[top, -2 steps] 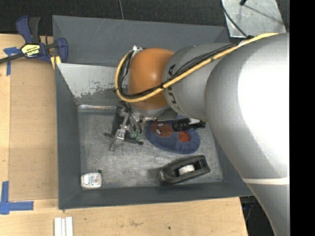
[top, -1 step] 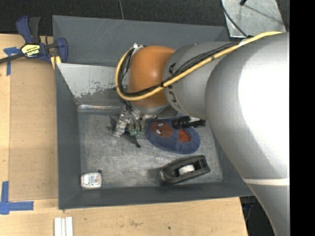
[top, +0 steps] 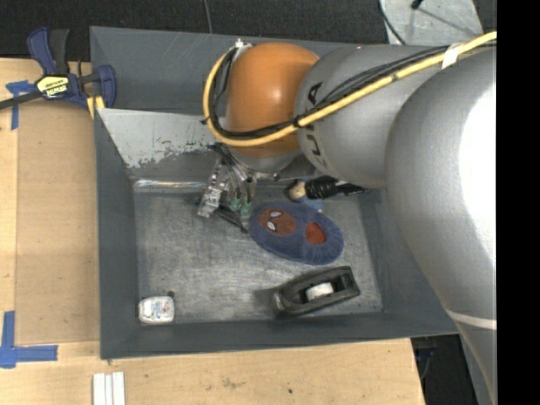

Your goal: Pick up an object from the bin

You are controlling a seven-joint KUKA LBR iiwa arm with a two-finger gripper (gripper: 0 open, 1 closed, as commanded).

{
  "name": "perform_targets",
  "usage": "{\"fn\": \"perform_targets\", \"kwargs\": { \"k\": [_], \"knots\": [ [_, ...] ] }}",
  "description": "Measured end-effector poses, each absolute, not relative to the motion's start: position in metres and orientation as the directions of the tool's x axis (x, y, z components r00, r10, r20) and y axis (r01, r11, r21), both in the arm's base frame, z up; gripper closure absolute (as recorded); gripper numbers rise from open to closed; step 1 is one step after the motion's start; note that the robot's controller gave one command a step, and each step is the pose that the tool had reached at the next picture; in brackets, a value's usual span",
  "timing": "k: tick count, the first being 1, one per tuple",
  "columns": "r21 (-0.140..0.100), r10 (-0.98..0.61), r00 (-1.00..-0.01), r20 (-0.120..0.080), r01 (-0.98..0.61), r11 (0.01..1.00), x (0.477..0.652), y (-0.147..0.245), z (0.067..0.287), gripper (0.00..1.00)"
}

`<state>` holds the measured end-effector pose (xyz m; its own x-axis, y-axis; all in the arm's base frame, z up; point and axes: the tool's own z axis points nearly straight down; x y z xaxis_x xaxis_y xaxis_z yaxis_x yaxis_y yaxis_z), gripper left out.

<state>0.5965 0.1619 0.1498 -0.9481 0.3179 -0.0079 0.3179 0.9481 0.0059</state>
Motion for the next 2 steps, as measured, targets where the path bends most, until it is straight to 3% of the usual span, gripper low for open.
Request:
{"fn": "perform_targets", "kwargs": {
  "k": [1, 2],
  "knots": [
    [0.004, 0.301, -0.954, -0.005, 0.301, 0.954, 0.587, 0.16, 0.188, 1.0],
    [0.006, 0.303, -0.953, -0.009, 0.303, 0.953, 0.598, 0.176, 0.249, 1.0]
  ]
}}
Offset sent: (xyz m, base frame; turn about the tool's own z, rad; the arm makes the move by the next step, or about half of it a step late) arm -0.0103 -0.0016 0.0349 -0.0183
